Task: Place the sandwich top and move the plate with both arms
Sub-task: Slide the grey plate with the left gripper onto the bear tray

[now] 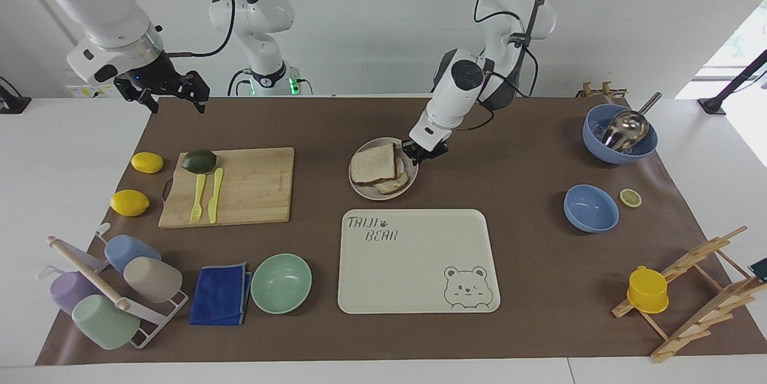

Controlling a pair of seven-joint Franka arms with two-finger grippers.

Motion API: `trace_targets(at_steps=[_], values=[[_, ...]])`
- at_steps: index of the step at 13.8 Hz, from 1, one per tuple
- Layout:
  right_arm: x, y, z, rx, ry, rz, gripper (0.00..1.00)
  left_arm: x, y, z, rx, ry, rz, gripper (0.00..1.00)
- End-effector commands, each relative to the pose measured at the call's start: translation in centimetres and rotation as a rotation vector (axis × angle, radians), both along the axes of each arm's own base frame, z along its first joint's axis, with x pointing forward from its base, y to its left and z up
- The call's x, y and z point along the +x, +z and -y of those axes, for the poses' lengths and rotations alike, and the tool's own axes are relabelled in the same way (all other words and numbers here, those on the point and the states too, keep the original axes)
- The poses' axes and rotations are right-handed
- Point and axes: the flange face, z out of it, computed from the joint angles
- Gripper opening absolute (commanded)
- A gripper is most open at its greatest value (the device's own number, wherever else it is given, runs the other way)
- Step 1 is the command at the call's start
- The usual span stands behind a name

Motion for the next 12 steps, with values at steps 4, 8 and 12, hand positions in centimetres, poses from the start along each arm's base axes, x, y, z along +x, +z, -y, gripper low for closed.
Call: trace_targets(at_steps=[4,8,12], values=[[-0.3,0.2,-0.2,0.027,-0.023,-0.005,1.00,14.6,2.2,-4.8,-0.090,0.113,-0.005,0.00],[-0.3,0.1,-0.1,0.027,-0.024,-0.011,1.00,18.2,-2.8,-6.5,-0.096,0.073,0.021,0.00],[-0.3,0.1,-0.1,0.027,-0.024,-0.011,1.00,19.2,-3.6,-7.4,-0.113,0.074,0.074,0.00]])
